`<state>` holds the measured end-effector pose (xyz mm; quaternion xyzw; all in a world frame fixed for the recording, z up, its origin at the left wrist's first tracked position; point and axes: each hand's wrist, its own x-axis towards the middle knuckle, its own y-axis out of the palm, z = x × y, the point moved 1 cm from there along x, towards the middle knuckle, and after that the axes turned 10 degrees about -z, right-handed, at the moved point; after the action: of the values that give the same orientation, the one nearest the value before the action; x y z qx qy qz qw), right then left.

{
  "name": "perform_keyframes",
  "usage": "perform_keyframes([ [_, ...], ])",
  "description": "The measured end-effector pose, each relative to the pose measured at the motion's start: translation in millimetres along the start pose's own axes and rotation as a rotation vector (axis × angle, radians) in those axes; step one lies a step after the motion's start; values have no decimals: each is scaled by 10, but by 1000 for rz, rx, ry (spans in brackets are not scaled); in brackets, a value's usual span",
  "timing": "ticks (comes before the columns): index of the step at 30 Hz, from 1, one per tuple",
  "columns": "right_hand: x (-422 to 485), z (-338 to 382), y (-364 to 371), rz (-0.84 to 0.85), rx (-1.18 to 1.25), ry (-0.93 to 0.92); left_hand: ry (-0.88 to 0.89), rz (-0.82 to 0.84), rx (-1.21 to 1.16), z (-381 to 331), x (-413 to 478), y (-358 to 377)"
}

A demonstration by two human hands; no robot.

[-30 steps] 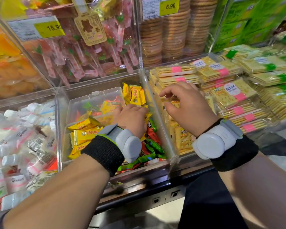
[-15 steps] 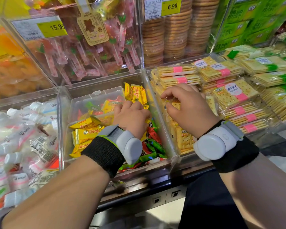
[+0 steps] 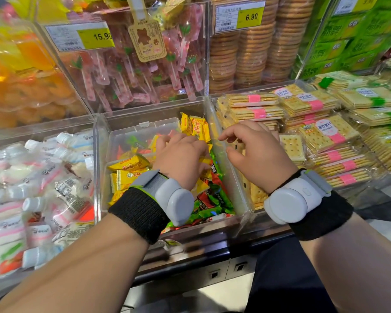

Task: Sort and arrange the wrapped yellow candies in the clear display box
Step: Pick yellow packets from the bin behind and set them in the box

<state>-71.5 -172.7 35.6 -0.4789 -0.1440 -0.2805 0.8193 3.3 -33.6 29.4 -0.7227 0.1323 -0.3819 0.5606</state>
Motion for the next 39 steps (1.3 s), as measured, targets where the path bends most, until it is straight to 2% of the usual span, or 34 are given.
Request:
perform_keyframes([
  [10,-17,144,110,89,-28,-23,-20,-193,-117,150,-155,-226],
  [21,-10,327,350,167,-73,-83,-140,-362,-331,384,-353,-391],
  [31,6,460,529,176,-94,-146,-258,-300,-350,628,-466,-366],
  [39,-1,507,625,189,-172,-173,-291,-194,-252,754,-527,-201],
])
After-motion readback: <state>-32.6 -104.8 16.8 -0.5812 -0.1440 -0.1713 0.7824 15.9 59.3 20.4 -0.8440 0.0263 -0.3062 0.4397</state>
